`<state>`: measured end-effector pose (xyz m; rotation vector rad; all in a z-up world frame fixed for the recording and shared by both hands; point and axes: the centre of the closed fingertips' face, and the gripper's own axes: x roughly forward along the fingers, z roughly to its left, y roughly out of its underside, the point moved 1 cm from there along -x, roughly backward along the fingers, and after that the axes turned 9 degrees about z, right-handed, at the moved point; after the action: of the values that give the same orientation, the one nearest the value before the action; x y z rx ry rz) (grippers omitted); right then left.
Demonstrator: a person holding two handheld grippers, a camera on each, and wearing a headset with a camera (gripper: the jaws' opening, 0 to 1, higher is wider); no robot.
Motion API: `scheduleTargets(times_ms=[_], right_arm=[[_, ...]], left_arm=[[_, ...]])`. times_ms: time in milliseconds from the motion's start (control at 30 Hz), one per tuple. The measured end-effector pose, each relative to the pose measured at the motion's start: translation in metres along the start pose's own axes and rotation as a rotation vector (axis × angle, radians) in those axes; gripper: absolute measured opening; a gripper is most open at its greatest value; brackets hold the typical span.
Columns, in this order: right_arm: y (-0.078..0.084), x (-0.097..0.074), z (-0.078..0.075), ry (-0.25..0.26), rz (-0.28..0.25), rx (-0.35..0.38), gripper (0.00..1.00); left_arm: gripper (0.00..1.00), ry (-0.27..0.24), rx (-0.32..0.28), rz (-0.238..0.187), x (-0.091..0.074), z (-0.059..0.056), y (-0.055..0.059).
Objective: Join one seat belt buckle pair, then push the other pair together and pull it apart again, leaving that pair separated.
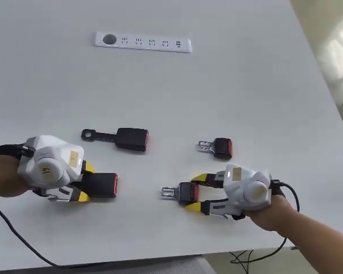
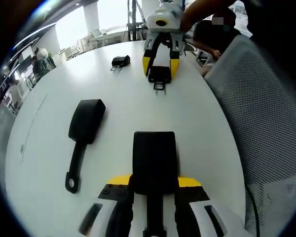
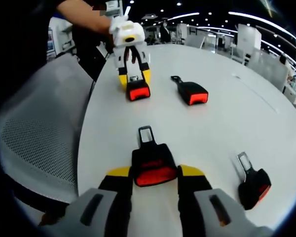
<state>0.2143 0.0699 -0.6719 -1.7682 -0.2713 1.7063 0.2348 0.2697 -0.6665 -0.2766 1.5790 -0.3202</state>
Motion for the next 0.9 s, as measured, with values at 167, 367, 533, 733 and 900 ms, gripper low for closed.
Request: scheduleTargets(times_ms=[167, 367, 533, 733, 900], right_arm=[[-0.011, 0.009, 0.001, 0.005, -0.001, 0.016, 0.35], [-0.033, 0.024, 0.004, 0.0, -0.016, -0.006, 0.35], [-0.047, 0.033, 0.008, -0.009, -0.018, -0.016, 0.35], [-0.061, 0.042, 0.01, -0.014, -0.021, -0.025, 0.34], [-0.072, 0.049, 0.011, -0.022, -0.017, -0.045, 0.34]], left_arm=[[0.33, -0.001, -0.005, 0.002, 0.0, 0.0, 0.001], [0.33, -0.002, -0.008, 0.006, 0.0, 0.0, 0.001], [0.33, -0.003, -0.012, 0.006, 0.0, 0.0, 0.001], [0.33, -0.005, -0.019, 0.004, 0.0, 0.001, 0.002], [0.33, -0.006, -0.023, 0.007, 0.001, 0.002, 0.002]])
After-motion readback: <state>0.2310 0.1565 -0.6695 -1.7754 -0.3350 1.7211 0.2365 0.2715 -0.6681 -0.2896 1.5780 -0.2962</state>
